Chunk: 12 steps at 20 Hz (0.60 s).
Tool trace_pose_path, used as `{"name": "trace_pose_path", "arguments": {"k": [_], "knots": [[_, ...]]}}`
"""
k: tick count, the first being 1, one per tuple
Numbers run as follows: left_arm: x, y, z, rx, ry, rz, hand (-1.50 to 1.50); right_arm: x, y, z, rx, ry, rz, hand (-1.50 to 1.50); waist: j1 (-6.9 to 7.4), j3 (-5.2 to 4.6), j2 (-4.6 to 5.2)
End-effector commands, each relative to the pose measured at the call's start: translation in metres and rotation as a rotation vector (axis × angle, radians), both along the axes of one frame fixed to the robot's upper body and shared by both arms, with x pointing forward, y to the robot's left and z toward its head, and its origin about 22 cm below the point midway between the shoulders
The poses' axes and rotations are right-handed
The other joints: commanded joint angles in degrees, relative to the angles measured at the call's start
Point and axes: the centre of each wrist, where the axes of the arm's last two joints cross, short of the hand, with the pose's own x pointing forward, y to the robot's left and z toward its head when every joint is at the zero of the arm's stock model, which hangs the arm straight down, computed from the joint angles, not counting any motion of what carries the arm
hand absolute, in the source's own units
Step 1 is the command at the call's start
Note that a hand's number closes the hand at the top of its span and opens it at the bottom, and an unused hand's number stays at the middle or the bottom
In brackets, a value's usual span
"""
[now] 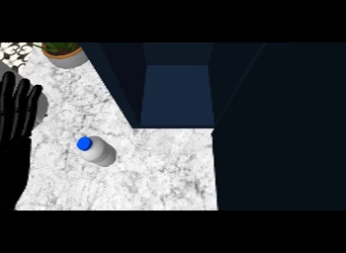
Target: Pick up the bottled water, place it into the cabinet and close the cabinet
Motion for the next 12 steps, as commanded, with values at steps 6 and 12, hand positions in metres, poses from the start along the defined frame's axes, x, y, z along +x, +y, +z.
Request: {"name": "trace_pose_path", "arguments": {"k": [6,12], "knots": [[0.01,0.016,0.006,0.104,0.009,-0.65,-1.5,-0.025,0.01,0.006,0.013,-0.039,0.013,-1.5,-1.76,1.29,-0.88],[0.001,0.052,-0.013,-0.094,0.295,-0.847,-1.5,-0.047,0.025,0.01,0.072,0.096,0.237,-1.5,-0.02,1.52,-0.94]]}}
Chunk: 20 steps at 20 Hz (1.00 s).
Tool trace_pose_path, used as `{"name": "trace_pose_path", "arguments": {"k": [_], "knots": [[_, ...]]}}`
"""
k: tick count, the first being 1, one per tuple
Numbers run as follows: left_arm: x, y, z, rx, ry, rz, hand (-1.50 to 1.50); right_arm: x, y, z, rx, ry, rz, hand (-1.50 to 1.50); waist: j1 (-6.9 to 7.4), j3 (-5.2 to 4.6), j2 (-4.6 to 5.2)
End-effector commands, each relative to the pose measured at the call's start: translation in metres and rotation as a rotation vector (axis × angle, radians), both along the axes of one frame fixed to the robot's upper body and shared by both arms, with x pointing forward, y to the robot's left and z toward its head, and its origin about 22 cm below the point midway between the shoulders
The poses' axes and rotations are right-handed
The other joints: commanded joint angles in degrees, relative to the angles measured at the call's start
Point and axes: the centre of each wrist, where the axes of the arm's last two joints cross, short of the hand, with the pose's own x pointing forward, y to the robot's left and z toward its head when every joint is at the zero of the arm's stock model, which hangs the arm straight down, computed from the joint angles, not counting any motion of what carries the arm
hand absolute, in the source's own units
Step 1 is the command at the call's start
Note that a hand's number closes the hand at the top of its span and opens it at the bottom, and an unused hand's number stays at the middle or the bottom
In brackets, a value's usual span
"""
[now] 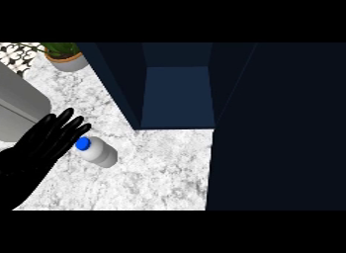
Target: Pick up the bottled water, place it into the cabinet and close the cabinet
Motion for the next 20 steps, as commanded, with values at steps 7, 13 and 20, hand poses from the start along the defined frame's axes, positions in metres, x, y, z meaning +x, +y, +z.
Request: {"name": "trace_pose_path", "arguments": {"k": [7,13,20], "knots": [[-0.02,0.091,0.048,-0.061,0.112,-0.18,-1.5,-0.047,0.012,0.033,0.029,0.036,0.051,-1.5,1.23,0.16,-0.16],[-0.031,0.099,0.074,-0.038,0.167,-0.179,-1.5,-0.067,0.012,0.053,0.043,0.047,0.047,-1.5,1.18,0.21,-0.14],[-0.03,0.1,0.066,-0.005,0.176,-0.137,-1.5,-0.074,0.025,0.068,0.058,0.033,0.048,-1.5,0.87,0.17,-0.09]]}}
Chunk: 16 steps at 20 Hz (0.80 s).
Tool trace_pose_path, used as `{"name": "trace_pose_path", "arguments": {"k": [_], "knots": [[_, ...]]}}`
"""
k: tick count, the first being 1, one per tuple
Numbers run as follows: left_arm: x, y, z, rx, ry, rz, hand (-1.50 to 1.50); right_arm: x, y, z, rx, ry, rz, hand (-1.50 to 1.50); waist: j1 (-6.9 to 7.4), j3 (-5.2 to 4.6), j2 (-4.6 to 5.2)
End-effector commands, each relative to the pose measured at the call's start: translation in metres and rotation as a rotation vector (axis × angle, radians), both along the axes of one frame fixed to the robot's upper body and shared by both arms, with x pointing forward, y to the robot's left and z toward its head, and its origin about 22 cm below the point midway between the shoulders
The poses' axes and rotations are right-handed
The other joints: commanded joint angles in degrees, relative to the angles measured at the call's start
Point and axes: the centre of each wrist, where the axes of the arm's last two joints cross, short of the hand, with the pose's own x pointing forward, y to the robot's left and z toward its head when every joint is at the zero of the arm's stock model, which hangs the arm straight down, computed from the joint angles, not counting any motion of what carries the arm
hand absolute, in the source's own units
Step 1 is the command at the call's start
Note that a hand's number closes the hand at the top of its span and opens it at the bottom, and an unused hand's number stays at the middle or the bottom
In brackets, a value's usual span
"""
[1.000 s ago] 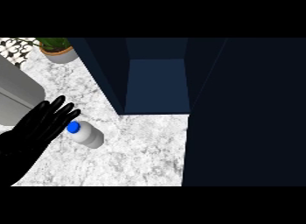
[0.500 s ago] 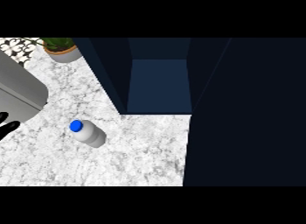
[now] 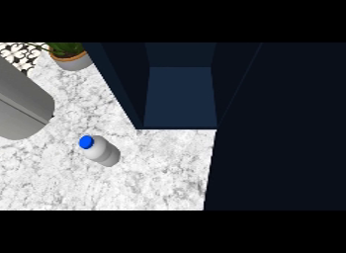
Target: Pick up the bottled water, place it into the cabinet and close the cabinet
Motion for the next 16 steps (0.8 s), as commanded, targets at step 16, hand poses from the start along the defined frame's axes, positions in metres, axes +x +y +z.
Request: {"name": "trace_pose_path", "arguments": {"k": [16], "knots": [[0.019,-0.014,-0.013,0.05,-0.009,0.066,-1.5,-0.032,-0.006,0.029,-0.001,-0.046,-0.02,-1.5,-0.92,0.02,0.09]]}}
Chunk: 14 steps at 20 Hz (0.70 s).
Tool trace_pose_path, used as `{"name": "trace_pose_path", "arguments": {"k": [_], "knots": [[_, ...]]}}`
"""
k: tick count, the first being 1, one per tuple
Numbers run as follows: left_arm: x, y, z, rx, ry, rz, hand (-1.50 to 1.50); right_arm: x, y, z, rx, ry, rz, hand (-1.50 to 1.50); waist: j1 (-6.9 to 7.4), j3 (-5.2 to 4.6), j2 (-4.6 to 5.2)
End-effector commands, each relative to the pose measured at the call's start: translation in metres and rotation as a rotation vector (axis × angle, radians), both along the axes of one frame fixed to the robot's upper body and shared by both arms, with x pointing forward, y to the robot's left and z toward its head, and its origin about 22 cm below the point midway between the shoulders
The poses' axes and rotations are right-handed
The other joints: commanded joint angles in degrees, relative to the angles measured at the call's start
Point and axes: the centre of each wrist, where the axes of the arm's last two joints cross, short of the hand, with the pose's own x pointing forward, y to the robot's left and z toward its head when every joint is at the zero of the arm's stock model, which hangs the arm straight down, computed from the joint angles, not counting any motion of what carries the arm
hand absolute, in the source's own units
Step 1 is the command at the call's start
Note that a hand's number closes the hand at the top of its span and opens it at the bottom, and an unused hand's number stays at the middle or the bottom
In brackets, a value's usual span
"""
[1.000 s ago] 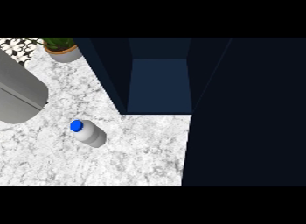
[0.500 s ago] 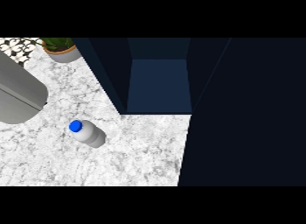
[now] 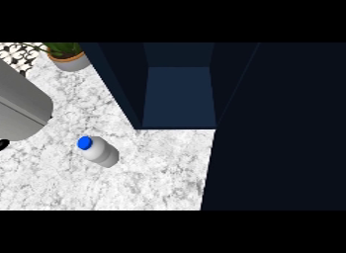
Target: Pick up the bottled water, place it into the cabinet and close the cabinet
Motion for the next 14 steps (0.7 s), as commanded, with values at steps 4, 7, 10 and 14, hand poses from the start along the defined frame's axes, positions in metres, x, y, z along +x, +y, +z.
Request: {"name": "trace_pose_path", "arguments": {"k": [4,7,10,14], "knots": [[0.025,-0.015,-0.023,0.024,0.029,0.013,-1.5,-0.033,-0.006,0.02,0.031,-0.071,-0.015,-1.5,-0.41,0.0,0.04],[0.038,-0.006,-0.028,0.034,0.015,0.03,-1.5,-0.021,-0.005,0.02,0.014,-0.063,-0.01,-1.5,-0.08,0.0,0.13],[0.049,-0.006,-0.022,0.057,0.035,0.071,-1.5,-0.035,-0.01,0.024,-0.011,-0.064,0.0,-1.5,-0.4,0.02,0.05],[0.069,-0.011,-0.059,0.112,0.04,0.071,-1.5,-0.031,-0.007,0.018,0.007,-0.055,0.011,-1.5,-0.85,-0.02,0.16]]}}
